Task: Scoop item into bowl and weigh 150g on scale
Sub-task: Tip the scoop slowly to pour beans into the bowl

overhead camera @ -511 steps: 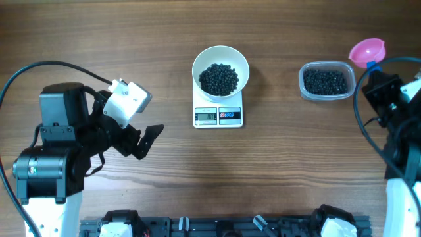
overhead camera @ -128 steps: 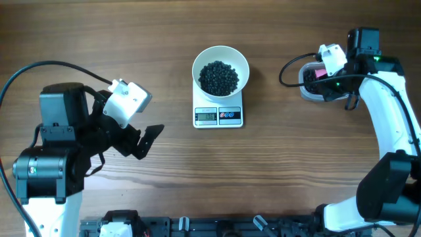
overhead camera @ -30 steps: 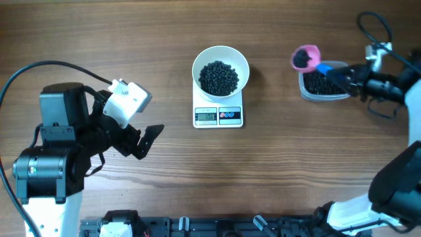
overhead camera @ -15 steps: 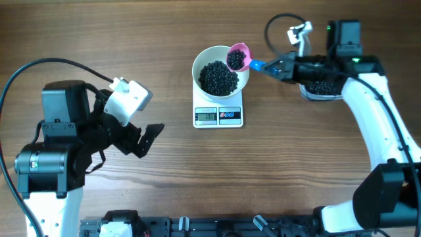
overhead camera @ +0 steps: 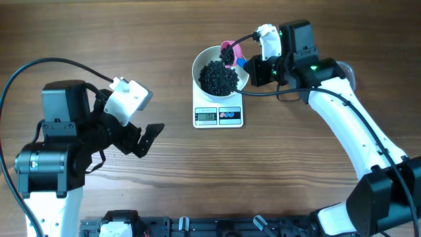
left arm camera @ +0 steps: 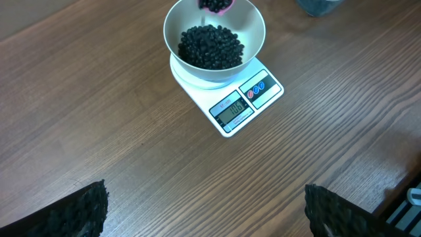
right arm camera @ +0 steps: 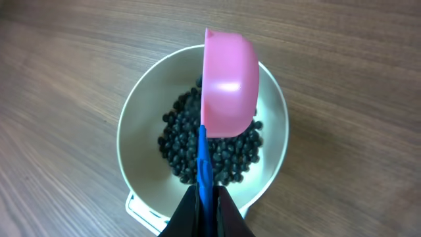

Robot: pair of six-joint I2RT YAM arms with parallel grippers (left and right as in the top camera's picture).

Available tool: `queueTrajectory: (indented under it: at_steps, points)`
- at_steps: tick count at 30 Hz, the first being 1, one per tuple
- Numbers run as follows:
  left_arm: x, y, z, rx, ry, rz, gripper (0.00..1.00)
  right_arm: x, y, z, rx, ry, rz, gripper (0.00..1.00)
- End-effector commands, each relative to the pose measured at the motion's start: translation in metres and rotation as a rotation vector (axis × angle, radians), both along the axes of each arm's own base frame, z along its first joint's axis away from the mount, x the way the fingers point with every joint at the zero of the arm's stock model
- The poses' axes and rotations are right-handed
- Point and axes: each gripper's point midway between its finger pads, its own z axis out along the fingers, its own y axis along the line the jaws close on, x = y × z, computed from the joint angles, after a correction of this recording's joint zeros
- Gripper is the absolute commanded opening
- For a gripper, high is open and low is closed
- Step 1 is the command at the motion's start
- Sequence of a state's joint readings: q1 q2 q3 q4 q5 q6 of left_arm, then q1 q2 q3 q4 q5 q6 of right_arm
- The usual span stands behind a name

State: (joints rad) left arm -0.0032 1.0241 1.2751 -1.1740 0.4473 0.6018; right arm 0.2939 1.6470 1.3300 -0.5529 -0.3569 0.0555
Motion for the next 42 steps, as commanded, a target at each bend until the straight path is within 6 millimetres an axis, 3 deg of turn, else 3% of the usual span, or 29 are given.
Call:
queueTrajectory:
  at_steps: [1,8,11,15,22,25,28,30,32,35,37,39,42]
  points:
    - [0.002,-0.001,0.006,-0.005,-0.023,-0.018,1.0,0.002,-0.004,0.008,-0.032,-0.049,0.0,0.04]
    - [0.002,-0.001,0.006,-0.005,-0.023,-0.018,1.0,0.004,-0.003,0.011,-0.057,-0.092,0.043,0.05]
    - [0.002,-0.001,0.006,-0.005,-0.022,-0.018,1.0,-0.003,0.001,0.008,-0.069,-0.08,0.077,0.04]
    - [0.002,-0.001,0.006,-0.005,-0.022,-0.018,1.0,-0.004,0.004,0.018,-0.058,-0.111,0.086,0.05]
    - [0.002,-0.001,0.006,-0.005,-0.023,-0.018,1.0,-0.018,0.011,0.013,-0.107,-0.1,0.14,0.04]
    - [0.002,-0.001,0.006,-0.005,-0.022,-0.018,1.0,-0.012,-0.001,0.014,-0.186,-0.13,0.093,0.04]
    - [0.002,-0.001,0.006,-0.005,-0.022,-0.018,1.0,-0.018,0.009,0.015,-0.169,-0.132,0.132,0.04]
    - [0.002,-0.001,0.006,-0.005,-0.022,-0.018,1.0,-0.009,-0.003,0.018,-0.223,-0.159,0.068,0.04]
    - [0.002,-0.001,0.006,-0.005,-0.023,-0.018,1.0,-0.013,0.014,0.024,-0.135,-0.153,0.103,0.04]
    - [0.002,-0.001,0.006,-0.005,-0.022,-0.018,1.0,-0.009,-0.001,0.018,-0.226,-0.16,0.051,0.04]
    - [0.002,-0.001,0.006,-0.005,-0.022,-0.018,1.0,-0.014,0.01,0.021,-0.165,-0.15,0.085,0.04]
    - [0.002,-0.001,0.006,-0.005,-0.022,-0.018,1.0,-0.012,0.0,0.018,-0.216,-0.145,0.045,0.04]
    - [0.002,-0.001,0.006,-0.005,-0.022,-0.018,1.0,-0.02,0.021,0.024,-0.106,-0.129,0.108,0.04]
